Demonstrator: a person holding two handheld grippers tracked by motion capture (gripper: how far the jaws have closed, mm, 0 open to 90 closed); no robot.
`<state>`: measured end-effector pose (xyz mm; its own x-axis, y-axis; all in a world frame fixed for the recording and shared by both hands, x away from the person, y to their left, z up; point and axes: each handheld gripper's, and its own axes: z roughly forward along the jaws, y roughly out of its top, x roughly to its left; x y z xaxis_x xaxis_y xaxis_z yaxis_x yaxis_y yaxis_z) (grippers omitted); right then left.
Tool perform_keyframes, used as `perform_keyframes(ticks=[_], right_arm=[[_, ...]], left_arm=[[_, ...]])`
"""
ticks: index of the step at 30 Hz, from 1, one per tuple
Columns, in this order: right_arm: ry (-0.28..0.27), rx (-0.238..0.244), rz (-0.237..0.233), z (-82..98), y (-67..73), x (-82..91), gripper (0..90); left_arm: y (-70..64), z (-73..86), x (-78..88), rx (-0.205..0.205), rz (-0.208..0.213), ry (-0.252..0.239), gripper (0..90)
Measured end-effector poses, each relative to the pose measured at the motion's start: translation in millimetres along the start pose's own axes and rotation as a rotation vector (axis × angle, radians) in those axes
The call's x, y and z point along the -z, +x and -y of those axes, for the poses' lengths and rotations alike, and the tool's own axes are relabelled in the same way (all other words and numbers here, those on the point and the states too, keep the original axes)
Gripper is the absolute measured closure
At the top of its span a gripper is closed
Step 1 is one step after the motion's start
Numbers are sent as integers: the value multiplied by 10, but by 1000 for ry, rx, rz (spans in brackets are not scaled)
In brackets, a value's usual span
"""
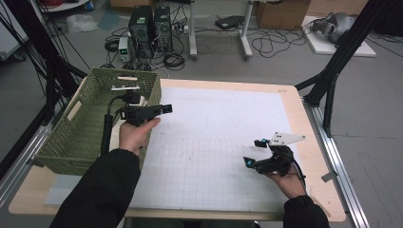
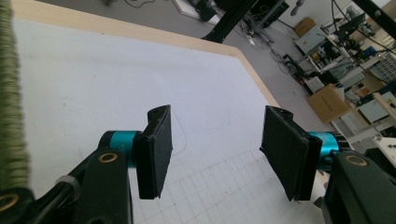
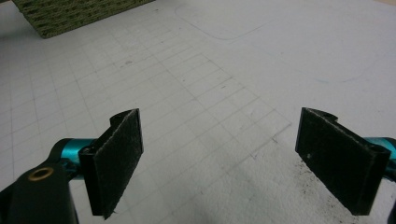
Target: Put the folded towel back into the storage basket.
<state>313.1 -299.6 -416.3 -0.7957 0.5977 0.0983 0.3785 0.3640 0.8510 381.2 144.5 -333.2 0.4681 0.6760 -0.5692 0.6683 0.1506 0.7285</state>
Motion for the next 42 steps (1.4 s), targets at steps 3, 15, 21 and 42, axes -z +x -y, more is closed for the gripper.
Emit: perform_keyframes(ticks=[3,15,21,42], right_arm=[[-1,-2,0,-2,-5,6,142],[-12,-5,-1,-3,-19,32,142],[-13,-1,-4,-4,-22,28,142],[-17,-4,-3,-2,-44,55,137]], left_arm=[[-75,17,-78,-6,-4,-6,432],[-241,99,-307,-34,-9,0,423],[-330,166,-395,-50,-11,-4,418],[-509,599,-627,-190,-92,-2,396]])
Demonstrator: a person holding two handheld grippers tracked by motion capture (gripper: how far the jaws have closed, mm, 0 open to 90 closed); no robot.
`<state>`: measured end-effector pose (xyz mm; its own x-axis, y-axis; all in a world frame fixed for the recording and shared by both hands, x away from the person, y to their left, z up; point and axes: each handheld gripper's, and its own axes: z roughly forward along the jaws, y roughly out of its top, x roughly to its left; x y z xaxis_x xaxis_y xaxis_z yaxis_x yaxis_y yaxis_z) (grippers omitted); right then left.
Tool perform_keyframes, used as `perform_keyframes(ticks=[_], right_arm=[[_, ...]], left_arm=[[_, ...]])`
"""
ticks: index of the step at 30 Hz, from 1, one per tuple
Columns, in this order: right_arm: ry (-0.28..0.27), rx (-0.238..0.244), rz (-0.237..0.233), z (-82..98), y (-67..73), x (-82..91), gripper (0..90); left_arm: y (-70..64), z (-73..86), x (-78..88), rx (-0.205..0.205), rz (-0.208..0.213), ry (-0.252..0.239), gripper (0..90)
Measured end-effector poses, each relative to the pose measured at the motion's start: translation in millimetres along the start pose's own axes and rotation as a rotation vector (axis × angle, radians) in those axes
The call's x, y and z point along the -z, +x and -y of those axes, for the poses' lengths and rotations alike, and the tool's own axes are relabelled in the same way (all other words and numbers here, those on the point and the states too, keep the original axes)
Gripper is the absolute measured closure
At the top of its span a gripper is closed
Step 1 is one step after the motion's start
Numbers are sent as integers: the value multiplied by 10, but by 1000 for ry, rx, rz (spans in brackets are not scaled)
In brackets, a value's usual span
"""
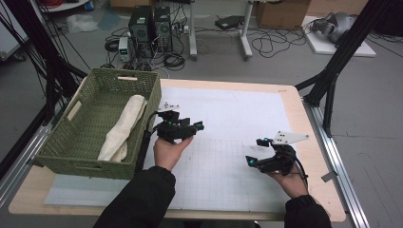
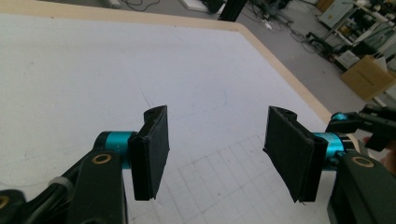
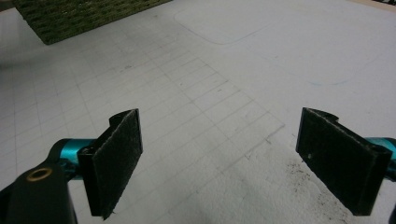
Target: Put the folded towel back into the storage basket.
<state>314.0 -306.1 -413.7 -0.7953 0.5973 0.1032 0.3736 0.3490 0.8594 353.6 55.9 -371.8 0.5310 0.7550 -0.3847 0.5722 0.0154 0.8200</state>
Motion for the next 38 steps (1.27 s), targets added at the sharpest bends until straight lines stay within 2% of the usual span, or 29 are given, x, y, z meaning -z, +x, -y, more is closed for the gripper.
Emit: perform_keyframes(ticks=[7,21,26,38], right_arm=[[0,-4,-1,0,2,5,137],[1,-3,-3,-3,5,4,126],[5,-8,-3,-3,14,12,125],[2,-6,-1,-4,26,24,123]], left_arm=[[7,111,17,-47,-12,5,380],[67,298,112,-56,-24,4,370],[48,365,128,-78,-45,9,366],[-7,545,155,-121,-62,30,353]])
